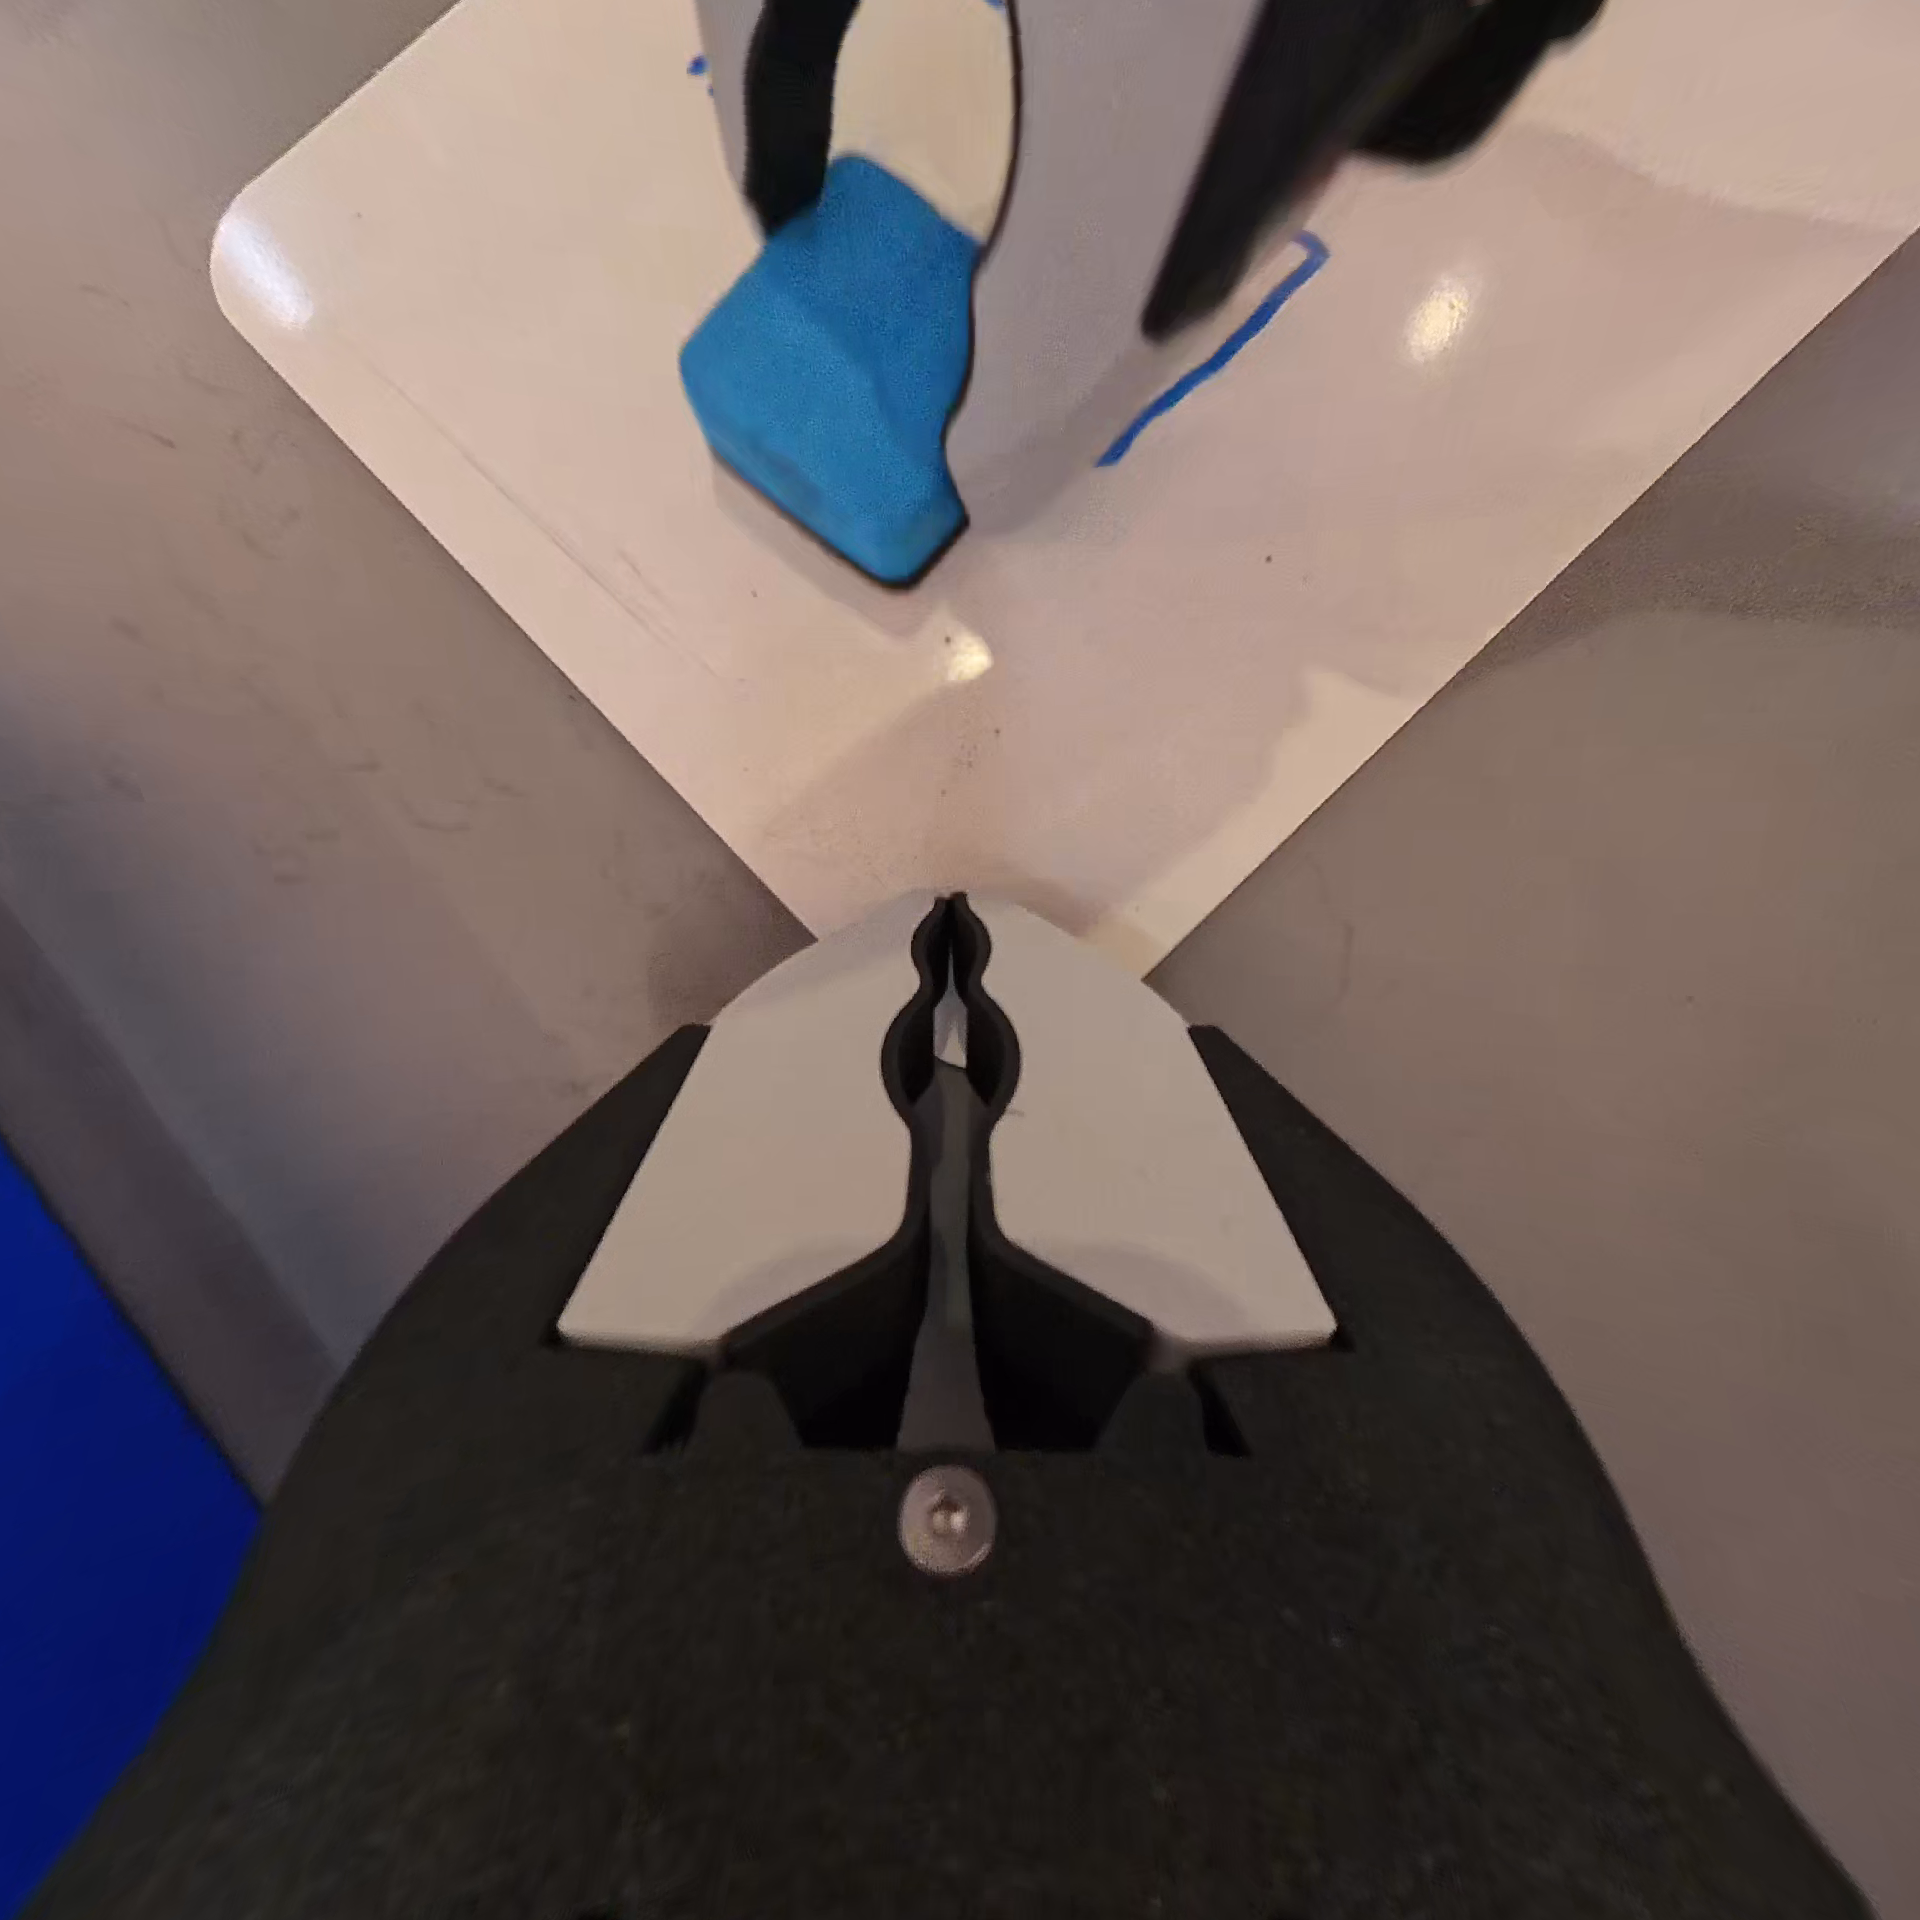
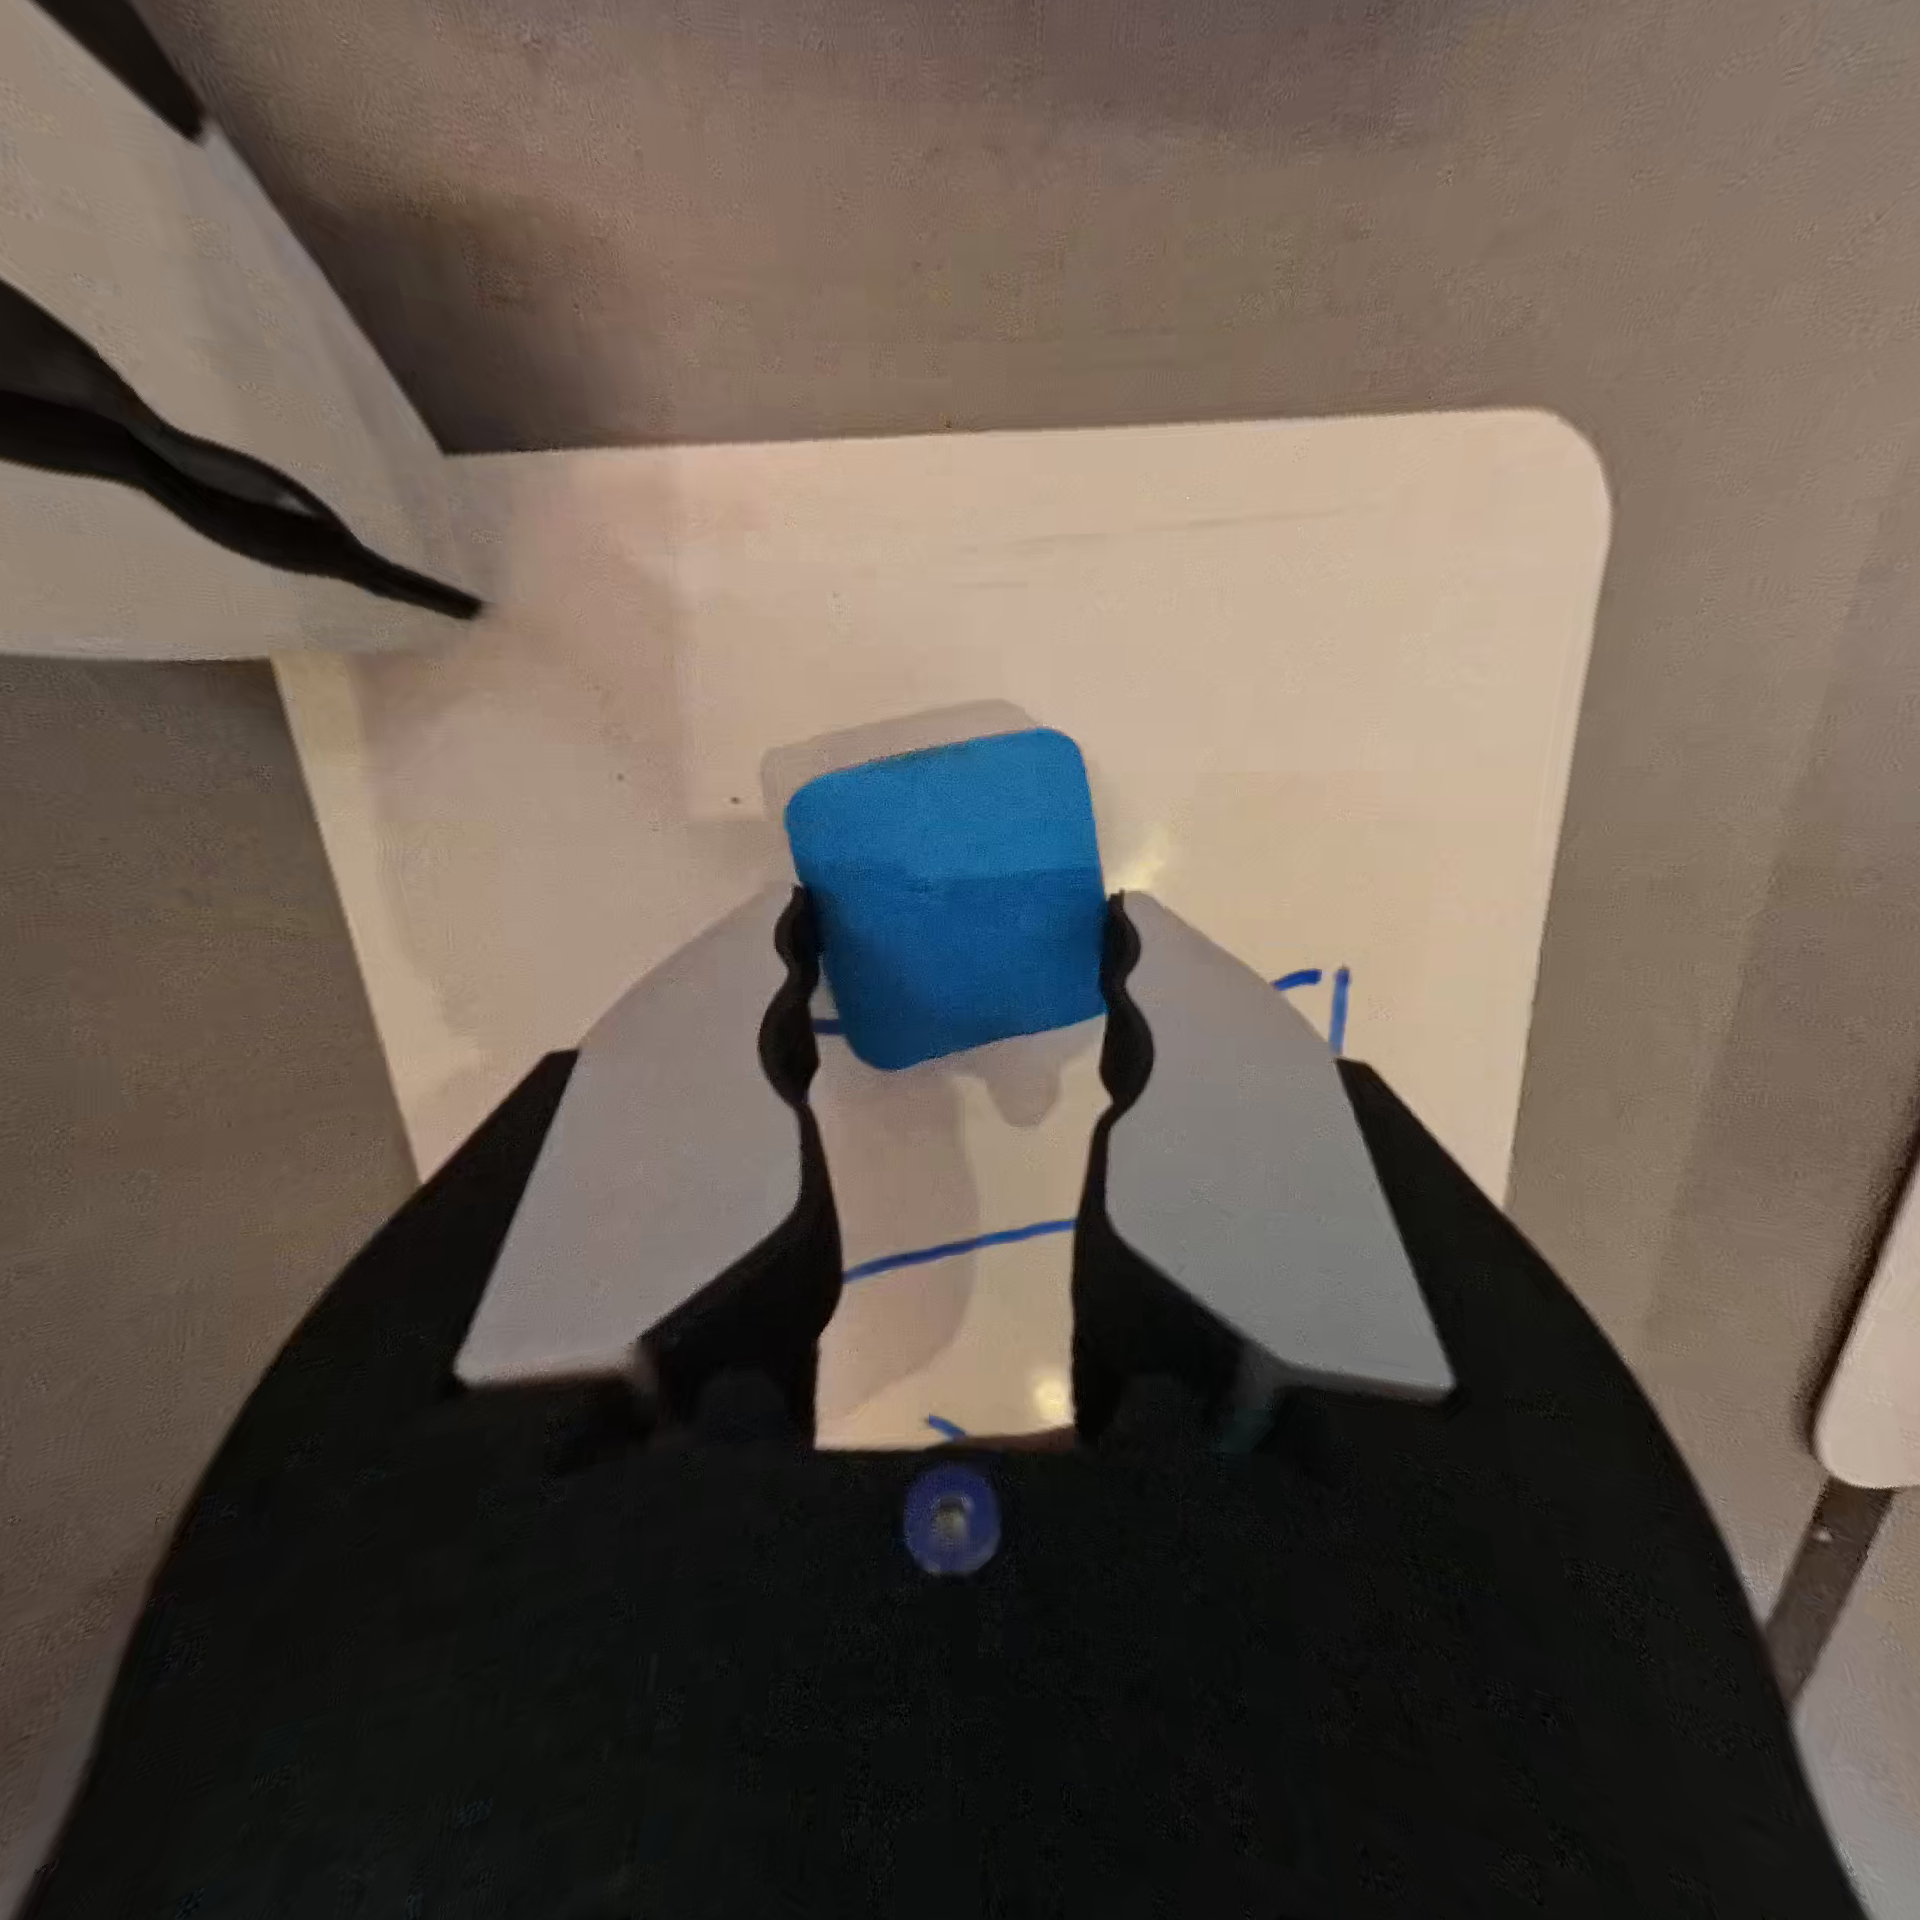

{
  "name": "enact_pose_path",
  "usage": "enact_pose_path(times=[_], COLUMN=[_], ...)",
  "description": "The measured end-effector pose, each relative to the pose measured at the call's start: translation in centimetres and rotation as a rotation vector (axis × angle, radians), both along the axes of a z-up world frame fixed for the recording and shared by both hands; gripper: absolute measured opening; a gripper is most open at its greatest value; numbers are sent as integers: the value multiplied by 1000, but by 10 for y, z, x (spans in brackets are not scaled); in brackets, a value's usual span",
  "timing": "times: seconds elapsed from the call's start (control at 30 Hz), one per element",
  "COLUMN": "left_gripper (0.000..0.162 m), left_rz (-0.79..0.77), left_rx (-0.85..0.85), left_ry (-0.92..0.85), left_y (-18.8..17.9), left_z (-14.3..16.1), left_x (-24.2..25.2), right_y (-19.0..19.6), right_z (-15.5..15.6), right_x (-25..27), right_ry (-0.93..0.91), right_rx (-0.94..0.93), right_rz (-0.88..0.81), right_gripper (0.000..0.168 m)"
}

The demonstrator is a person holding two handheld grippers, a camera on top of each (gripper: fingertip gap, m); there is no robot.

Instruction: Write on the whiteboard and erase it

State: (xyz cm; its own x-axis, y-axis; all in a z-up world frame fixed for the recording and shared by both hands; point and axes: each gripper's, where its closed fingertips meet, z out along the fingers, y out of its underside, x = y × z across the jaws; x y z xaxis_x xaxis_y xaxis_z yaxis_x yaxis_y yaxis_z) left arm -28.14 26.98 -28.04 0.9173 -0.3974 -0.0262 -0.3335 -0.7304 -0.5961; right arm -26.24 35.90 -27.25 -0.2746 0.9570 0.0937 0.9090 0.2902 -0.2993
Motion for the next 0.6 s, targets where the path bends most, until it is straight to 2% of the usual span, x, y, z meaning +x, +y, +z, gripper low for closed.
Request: enact_pose_path(times=[0.03,0.13,0.17,0.2,0.27,0.3,0.33,0.4,0.43,0.5,0.57,0.6], left_gripper=[0,0,0,0,0,0,0,0,0,0,0,0], left_rz=[0,2,0,-2,-8,-10,-10,-12,-12,-13,-15,-17], left_rx=[-3,-1,0,1,1,-2,-5,-4,0,-4,-10,-11], left_ry=[-1,7,12,11,-1,-9,-14,-10,-9,-14,-11,-10], left_y=[0,0,0,1,1,2,2,2,2,0,0,0], left_z=[0,0,0,0,0,0,0,0,0,0,0,0], left_x=[0,0,1,2,4,5,6,7,7,9,9,9], right_y=[3,90,97,89,42,33,42,104,120,112,60,50], right_z=[0,1,0,0,1,1,1,1,-1,0,0,1], right_x=[-2,17,20,17,1,-3,2,34,45,35,-3,-15], right_ry=[3,-40,-44,-45,-33,-24,-28,-64,-67,-52,-25,-22], right_rx=[18,28,-22,-8,23,55,58,62,17,22,17,63], right_rz=[11,-274,-332,-305,-138,-86,-107,-323,-407,-392,-229,-178], right_gripper=[52,52,52,52,52,52,52,52,52,52,52,52])
